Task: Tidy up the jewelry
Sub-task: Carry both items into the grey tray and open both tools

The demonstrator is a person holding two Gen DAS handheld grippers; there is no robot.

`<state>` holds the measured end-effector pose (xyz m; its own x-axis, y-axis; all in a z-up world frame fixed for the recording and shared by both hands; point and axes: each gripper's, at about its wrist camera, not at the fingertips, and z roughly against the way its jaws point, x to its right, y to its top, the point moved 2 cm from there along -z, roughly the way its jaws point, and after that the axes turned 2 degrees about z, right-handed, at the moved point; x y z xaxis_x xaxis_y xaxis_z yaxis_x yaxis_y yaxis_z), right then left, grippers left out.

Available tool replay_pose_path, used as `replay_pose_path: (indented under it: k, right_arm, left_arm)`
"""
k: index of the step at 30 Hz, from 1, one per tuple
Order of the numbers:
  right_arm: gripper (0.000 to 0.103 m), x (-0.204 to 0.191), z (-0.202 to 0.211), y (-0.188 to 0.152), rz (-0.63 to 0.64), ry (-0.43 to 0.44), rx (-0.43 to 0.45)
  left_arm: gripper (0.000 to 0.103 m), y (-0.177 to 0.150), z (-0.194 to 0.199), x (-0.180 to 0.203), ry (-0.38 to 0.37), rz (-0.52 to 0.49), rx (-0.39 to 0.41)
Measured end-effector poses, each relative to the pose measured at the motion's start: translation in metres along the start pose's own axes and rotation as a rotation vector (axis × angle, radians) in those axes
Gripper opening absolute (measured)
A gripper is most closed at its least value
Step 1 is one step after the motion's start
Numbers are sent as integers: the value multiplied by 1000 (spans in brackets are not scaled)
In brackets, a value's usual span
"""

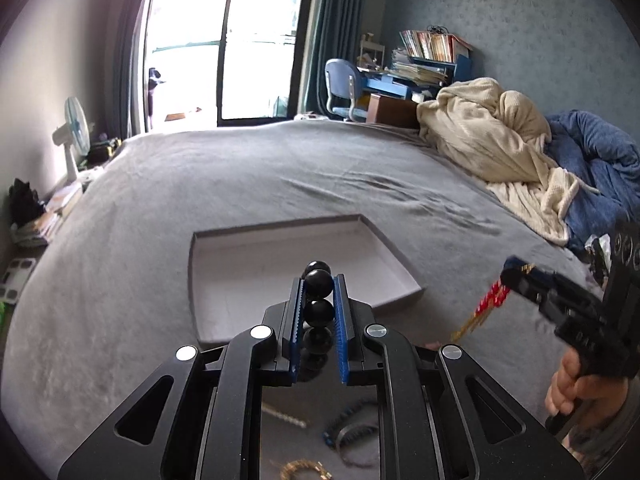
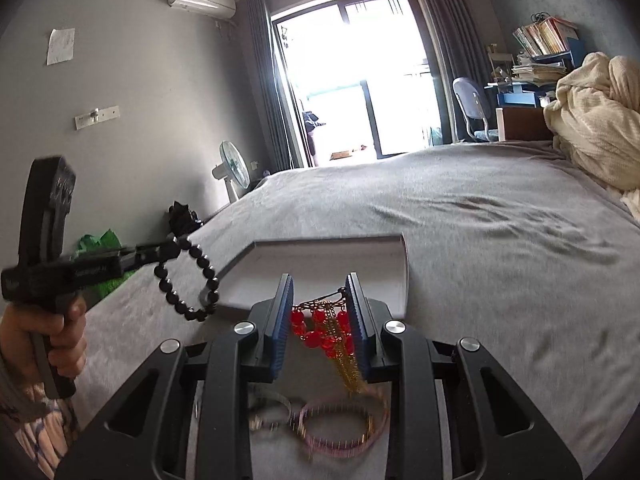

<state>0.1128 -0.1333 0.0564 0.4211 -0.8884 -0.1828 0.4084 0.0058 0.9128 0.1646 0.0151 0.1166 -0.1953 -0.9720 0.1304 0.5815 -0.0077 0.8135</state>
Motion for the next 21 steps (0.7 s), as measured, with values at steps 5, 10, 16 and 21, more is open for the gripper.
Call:
replay_pose_path:
  k: [5, 10, 16, 21]
  right_arm:
    - [27, 9, -40, 30, -23, 31, -24]
    - [27, 23, -83, 40, -76, 46, -75]
    - [27, 33, -118, 27, -102, 20, -142]
    - [27, 41, -137, 6, -110, -5, -210]
  left_arm:
    - [15, 20, -17, -13, 26, 1, 2]
    - [15, 34, -42, -26, 47, 5, -7]
    - [15, 30, -71, -37, 63, 18, -48]
    - [15, 11, -89, -48, 68, 39, -94]
